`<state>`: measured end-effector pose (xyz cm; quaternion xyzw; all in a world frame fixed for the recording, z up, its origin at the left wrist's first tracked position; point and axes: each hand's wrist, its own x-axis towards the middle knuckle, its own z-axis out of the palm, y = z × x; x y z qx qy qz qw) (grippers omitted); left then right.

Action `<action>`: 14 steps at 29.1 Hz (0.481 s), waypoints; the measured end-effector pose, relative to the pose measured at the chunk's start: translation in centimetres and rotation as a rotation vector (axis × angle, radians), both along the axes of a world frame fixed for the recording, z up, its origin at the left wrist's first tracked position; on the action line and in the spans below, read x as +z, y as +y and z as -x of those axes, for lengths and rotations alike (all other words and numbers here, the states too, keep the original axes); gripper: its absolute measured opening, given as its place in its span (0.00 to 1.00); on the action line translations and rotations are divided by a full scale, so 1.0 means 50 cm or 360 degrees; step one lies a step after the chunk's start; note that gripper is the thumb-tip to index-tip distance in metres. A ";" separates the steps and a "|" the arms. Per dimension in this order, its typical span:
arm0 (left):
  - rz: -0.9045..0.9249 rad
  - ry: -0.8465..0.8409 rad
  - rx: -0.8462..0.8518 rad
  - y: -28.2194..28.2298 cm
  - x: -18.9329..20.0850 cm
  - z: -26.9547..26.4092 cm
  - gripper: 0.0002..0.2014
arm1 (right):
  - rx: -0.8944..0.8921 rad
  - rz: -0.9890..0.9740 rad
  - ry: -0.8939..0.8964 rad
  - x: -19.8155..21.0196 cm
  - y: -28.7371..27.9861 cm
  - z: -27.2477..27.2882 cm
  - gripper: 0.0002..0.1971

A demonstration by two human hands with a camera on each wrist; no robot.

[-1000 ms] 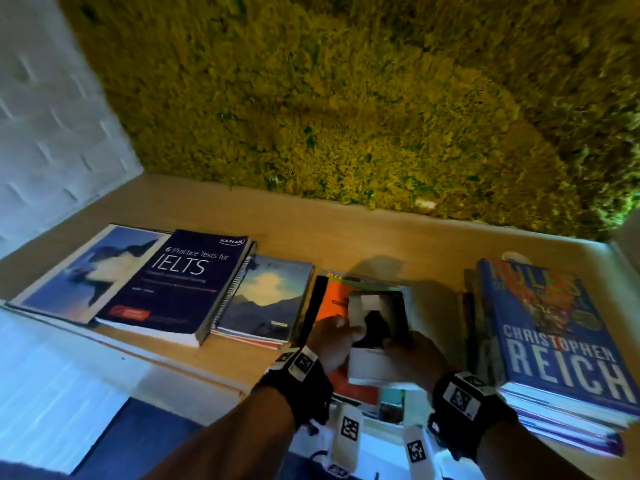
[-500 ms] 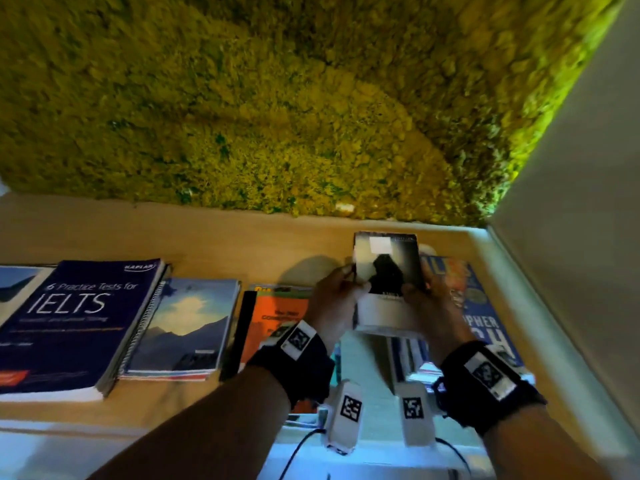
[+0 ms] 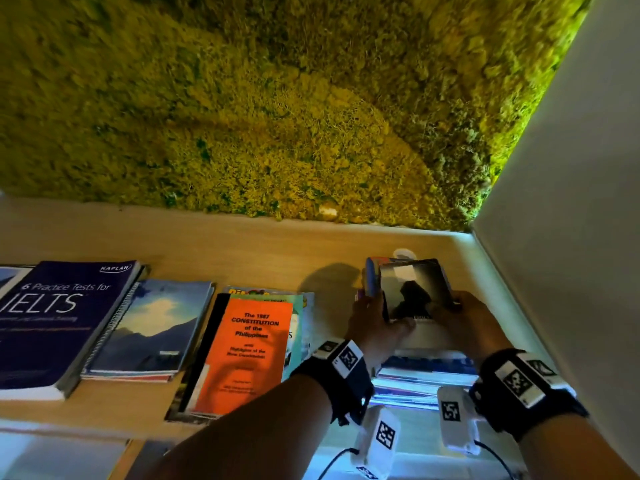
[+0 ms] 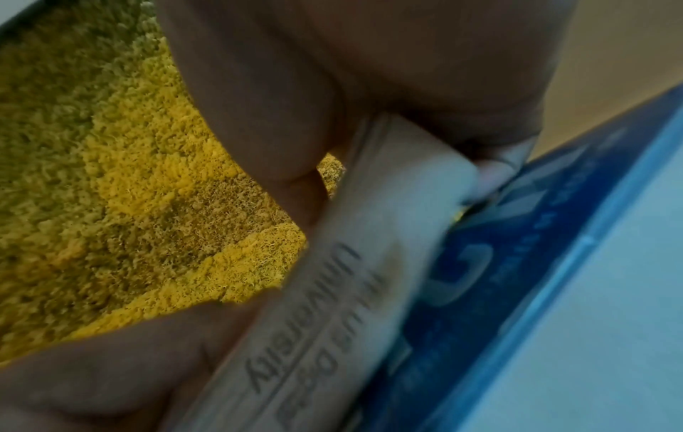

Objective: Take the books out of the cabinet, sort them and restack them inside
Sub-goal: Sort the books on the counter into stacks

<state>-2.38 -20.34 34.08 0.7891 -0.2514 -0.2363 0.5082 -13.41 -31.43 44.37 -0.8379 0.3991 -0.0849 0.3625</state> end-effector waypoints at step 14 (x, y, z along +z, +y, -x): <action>0.0496 0.0523 0.0111 0.028 0.000 0.052 0.58 | -0.0215 -0.1292 -0.0261 0.001 0.019 0.090 0.21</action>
